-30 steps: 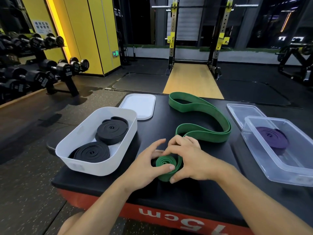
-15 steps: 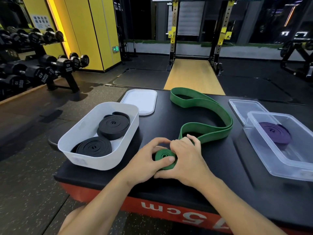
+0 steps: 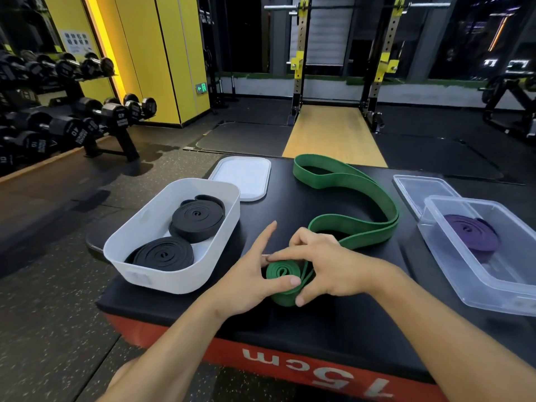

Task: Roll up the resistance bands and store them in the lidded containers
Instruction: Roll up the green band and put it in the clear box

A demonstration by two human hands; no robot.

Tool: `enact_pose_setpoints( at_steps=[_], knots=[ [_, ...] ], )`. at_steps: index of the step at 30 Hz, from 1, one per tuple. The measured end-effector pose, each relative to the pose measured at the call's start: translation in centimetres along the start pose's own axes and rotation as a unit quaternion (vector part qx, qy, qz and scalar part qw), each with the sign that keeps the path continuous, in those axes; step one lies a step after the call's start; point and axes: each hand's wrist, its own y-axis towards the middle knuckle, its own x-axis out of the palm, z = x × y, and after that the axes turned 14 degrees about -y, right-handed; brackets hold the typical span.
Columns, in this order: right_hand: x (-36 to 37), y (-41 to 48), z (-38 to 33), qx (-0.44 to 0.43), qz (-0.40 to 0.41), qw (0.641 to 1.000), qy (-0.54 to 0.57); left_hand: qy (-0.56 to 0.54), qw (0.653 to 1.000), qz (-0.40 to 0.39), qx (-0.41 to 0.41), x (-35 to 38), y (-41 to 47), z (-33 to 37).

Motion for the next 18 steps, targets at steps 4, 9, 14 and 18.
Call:
enact_pose_setpoints(
  at_steps=[4, 9, 14, 18],
  knots=[
    [0.7, -0.8, -0.2, 0.009, 0.046, 0.998, 0.032, 0.002, 1.0, -0.006, 0.002, 0.5, 0.2, -0.1],
    [0.8, -0.9, -0.8, 0.056, 0.038, 0.998, 0.004, 0.07, 0.996, 0.038, 0.042, 0.2, 0.1, -0.5],
    [1.4, -0.6, -3.0, 0.139, 0.12, 0.98, -0.082, 0.135, 0.986, 0.075, 0.058, 0.5, 0.1, -0.8],
    [2.6, -0.5, -4.4, 0.197, 0.197, 0.952, -0.127, 0.123, 0.988, 0.077, 0.05, 0.5, 0.0, -0.5]
  ],
)
